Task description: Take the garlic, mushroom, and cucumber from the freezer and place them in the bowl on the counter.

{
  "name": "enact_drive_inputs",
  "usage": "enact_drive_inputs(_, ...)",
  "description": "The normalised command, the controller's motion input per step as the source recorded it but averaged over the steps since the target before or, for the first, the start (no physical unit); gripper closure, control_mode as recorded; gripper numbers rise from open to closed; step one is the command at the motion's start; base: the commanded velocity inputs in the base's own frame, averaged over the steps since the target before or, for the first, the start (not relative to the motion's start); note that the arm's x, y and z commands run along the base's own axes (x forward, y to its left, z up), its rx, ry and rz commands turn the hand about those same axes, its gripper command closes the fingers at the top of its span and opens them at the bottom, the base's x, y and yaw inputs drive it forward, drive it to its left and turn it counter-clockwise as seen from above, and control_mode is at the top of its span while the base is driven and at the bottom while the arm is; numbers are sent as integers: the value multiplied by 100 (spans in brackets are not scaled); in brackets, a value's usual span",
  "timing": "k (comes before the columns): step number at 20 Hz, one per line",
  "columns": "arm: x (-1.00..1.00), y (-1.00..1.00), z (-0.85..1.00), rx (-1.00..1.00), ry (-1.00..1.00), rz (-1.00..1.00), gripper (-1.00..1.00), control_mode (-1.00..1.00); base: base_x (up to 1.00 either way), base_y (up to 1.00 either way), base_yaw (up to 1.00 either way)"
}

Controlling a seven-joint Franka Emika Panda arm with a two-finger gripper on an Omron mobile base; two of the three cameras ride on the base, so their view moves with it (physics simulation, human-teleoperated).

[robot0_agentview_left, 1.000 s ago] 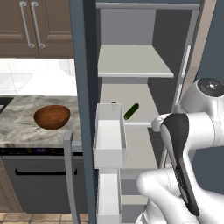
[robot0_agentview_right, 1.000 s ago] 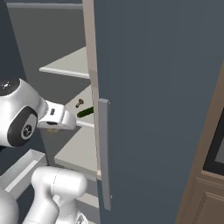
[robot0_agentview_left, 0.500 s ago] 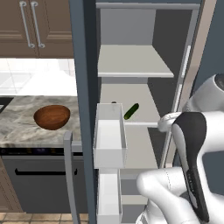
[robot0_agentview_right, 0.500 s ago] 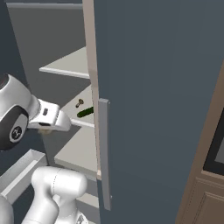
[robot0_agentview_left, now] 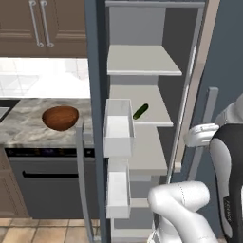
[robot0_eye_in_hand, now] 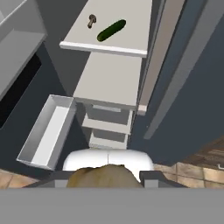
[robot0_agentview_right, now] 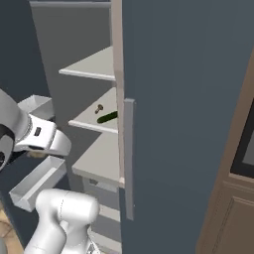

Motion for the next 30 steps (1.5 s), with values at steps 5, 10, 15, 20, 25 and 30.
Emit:
enact_drive_inputs(5, 0, 0, 0, 0, 0, 0, 100, 100, -71, 46, 0)
enact_drive_inputs(10, 0, 0, 0, 0, 0, 0, 100, 100, -4, 100, 0)
enact_drive_inputs(15, 0, 0, 0, 0, 0, 0, 100, 100, 0, 100, 0)
enact_drive_inputs(20, 0, 0, 0, 0, 0, 0, 100, 100, 1, 100, -2)
enact_drive_inputs(25, 0, 0, 0, 0, 0, 0, 100, 100, 30, 100, -8)
enact_drive_inputs(30, 0, 0, 0, 0, 0, 0, 100, 100, 45, 100, -34)
